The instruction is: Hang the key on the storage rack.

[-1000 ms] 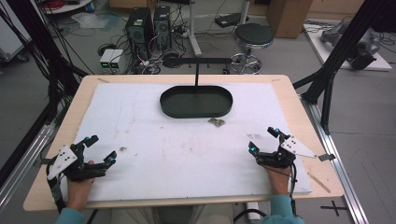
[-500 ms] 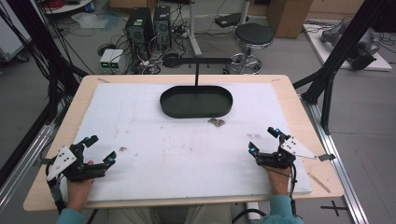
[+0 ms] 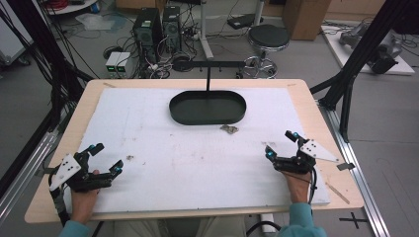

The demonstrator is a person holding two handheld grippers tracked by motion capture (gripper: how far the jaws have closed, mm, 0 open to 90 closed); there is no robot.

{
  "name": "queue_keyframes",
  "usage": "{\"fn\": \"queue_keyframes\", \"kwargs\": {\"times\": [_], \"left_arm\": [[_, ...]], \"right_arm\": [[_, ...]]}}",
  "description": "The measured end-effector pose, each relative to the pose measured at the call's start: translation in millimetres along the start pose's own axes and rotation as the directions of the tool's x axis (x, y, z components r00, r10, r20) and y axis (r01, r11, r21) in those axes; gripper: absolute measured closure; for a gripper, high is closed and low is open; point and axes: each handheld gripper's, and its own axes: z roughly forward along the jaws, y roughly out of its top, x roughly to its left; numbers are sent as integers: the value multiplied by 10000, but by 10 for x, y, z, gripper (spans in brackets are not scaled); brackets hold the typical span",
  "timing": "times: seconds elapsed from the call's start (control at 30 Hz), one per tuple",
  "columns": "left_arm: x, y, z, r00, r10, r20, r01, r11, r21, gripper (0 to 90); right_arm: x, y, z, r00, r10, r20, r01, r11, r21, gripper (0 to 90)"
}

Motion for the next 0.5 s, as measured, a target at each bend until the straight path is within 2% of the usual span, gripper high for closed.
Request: {"fn": "queue_keyframes", "kwargs": {"times": [0.13, 0.3, 0.37, 0.5], "left_arm": [[1, 1, 0, 10000, 6, -4, -6, 10000, 16, 65], [1, 0, 2, 10000, -43, -6, 43, 10000, -11, 65], [-2, 0, 5, 10000, -58, -7, 58, 10000, -15, 65], [-1, 0, 2, 10000, -6, 14, 6, 10000, 31, 65]], "right_arm": [[-135, 267, 69, 9991, 136, -414, -113, 9984, 555, 10], [-289, 642, 205, 9925, -13, -1223, 165, 9923, 1229, 10], [-342, 778, 298, 9867, -119, -1621, 391, 9855, 1652, 10], [-405, 978, 522, 9732, -458, -2254, 1025, 9637, 2465, 10]]}}
